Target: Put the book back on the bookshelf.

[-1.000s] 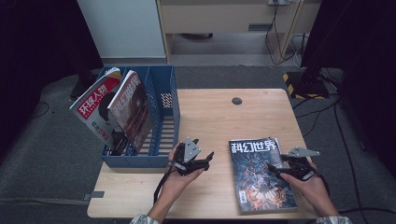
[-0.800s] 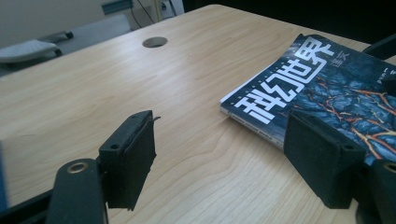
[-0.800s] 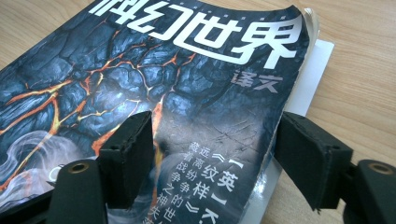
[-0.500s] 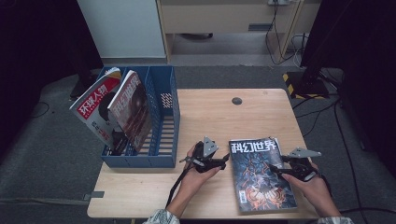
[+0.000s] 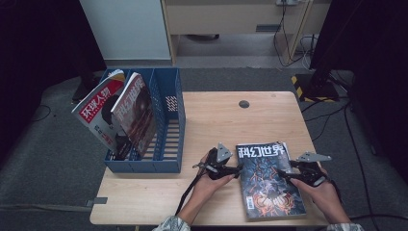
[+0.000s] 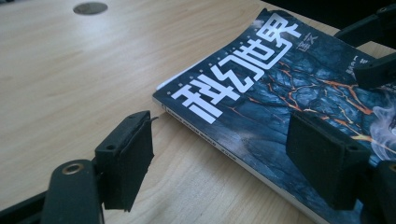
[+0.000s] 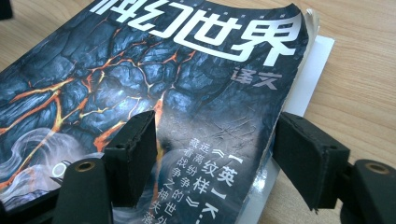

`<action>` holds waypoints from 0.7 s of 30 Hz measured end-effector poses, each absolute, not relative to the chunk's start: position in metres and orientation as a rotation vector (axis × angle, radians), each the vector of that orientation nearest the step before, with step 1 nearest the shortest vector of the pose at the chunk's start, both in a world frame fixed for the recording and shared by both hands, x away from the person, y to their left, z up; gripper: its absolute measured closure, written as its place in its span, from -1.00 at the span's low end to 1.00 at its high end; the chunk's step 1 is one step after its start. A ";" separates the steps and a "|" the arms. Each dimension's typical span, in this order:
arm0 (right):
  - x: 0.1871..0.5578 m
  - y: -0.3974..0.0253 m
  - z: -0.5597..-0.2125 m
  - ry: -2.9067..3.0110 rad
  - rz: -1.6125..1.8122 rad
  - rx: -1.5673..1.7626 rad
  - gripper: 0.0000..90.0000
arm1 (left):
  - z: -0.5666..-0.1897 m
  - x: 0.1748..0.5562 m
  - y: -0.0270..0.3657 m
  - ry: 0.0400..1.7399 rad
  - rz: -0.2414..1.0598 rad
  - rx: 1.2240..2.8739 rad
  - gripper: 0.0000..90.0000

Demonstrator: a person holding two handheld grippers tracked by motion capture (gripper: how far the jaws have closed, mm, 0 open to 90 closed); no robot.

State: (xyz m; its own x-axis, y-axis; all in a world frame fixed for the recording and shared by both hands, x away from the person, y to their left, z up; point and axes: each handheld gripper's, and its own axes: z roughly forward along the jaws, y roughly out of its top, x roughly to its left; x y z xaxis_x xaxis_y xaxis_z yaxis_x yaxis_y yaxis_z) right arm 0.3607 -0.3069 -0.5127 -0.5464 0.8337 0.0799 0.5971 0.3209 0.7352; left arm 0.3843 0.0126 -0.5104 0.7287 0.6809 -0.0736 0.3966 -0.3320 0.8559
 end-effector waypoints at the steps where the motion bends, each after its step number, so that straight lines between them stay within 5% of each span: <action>1: 0.361 -0.306 -0.513 2.274 1.065 1.285 -0.34 | -0.514 0.388 0.010 0.848 0.339 1.962 -0.50; 21: 0.366 -0.302 -0.516 2.274 1.071 1.259 -0.55 | -0.523 0.397 -0.002 0.843 0.290 1.995 -0.57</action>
